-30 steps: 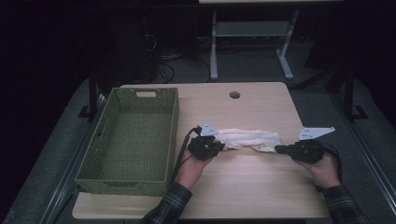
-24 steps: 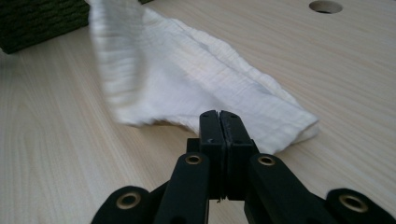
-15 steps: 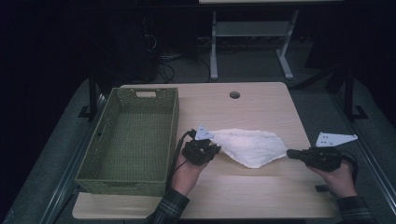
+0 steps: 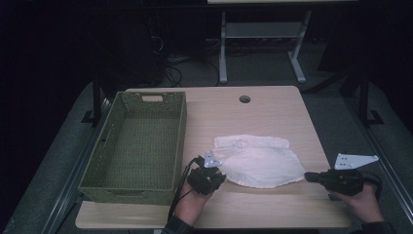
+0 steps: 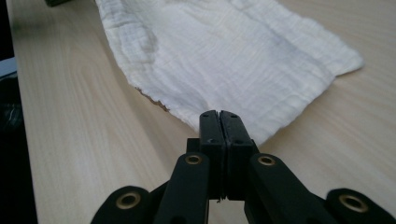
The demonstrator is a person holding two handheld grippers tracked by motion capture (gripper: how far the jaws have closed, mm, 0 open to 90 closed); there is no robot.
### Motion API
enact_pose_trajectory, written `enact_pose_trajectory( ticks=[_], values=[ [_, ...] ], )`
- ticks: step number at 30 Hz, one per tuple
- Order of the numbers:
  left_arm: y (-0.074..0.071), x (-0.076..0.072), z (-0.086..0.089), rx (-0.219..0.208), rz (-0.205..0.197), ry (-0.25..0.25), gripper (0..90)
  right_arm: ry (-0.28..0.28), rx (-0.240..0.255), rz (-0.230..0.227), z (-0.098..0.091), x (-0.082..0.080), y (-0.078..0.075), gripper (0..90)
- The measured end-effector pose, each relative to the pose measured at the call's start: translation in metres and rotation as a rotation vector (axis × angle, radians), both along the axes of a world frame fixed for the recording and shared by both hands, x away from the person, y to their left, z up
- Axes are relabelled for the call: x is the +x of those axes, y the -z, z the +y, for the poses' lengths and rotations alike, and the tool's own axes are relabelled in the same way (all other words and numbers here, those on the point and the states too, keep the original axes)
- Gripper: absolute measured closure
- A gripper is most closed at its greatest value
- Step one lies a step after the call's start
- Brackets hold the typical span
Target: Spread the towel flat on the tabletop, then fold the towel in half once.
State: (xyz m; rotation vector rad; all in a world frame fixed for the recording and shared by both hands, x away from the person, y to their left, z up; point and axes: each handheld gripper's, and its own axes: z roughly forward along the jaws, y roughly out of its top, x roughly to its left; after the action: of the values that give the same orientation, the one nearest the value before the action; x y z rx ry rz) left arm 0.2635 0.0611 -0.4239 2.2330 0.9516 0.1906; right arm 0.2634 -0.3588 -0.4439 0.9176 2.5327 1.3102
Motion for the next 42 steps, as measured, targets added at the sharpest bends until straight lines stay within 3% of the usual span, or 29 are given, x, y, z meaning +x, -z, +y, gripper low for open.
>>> enact_pose_trajectory(
  ticks=[8, 12, 18, 26, 32, 38, 42],
  values=[
    [0.013, -0.004, -0.003, 0.061, 0.060, 0.020, 85.5, -0.034, -0.028, 0.045, 0.002, -0.007, 0.012, 87.8],
    [0.012, -0.006, -0.005, 0.076, 0.018, 0.023, 68.6, -0.032, -0.018, 0.039, 0.002, -0.006, 0.011, 79.1],
    [0.004, -0.002, -0.008, 0.053, -0.026, 0.024, 59.8, -0.029, -0.036, 0.024, 0.008, 0.003, 0.008, 72.8],
    [-0.006, 0.025, -0.013, 0.039, -0.087, 0.006, 59.0, 0.001, -0.041, 0.019, 0.016, 0.023, 0.004, 71.0],
    [-0.008, 0.051, -0.018, 0.036, -0.127, -0.020, 60.6, 0.018, -0.056, -0.023, 0.020, 0.045, -0.002, 71.0],
    [-0.002, 0.085, -0.020, 0.031, -0.124, -0.058, 62.3, 0.069, -0.051, -0.040, 0.019, 0.071, -0.007, 71.0],
    [-0.001, 0.097, -0.021, 0.030, -0.123, -0.075, 62.9, 0.085, -0.051, -0.032, 0.018, 0.084, -0.005, 71.0]
  ],
)
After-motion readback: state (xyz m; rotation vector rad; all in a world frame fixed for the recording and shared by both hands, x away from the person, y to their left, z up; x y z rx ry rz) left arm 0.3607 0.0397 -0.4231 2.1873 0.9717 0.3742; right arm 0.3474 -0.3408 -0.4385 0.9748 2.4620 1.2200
